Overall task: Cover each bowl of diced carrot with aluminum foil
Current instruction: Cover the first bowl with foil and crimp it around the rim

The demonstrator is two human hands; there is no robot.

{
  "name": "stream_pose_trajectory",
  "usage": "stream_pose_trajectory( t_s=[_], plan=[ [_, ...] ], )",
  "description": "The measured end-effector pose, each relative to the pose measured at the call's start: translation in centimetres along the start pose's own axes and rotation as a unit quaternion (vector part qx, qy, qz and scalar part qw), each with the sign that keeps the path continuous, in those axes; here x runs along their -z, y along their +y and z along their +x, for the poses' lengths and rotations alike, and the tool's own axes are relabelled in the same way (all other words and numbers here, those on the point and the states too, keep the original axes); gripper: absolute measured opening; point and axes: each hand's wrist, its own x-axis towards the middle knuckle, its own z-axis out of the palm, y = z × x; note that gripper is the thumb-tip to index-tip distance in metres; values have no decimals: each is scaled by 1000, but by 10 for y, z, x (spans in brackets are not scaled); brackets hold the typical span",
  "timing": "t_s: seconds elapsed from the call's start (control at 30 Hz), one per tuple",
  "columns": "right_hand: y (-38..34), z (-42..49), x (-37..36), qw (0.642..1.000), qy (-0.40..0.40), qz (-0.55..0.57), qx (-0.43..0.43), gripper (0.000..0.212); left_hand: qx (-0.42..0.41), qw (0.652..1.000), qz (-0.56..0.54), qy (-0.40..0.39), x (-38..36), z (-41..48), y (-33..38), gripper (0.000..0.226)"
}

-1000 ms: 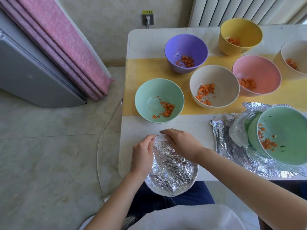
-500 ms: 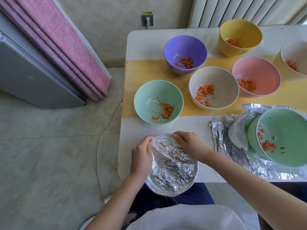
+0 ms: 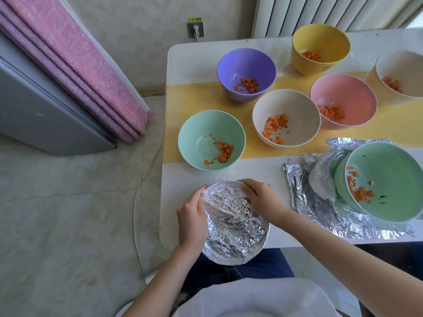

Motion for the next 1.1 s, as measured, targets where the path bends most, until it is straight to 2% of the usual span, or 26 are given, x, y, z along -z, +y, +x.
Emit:
stream_pose_trajectory(
  t_s=[0.1,0.33,0.5,0.67,0.9,1.1],
  plan=[
    [1,-2,-2,999,26,29,-9,27,-4,1000,4,5,-2,0,0,27],
    [4,-14,-6,995,34,77,-61,23,-1,1000,-4,16,-4,0,-1,27],
    [8,-20,-9,991,53,97,-74,33,2,1000,-10,21,-6,-1,1,26],
    [7,-24,-6,985,48,145,-79,24,11,999,-17,31,-7,-2,1,27],
    [12,-43,-14,975,77,180,-106,34,6,999,-9,47,-11,-4,2,27],
    [13,-44,-8,976,52,183,-108,29,5,1000,-9,26,-9,-3,4,26]
  ],
)
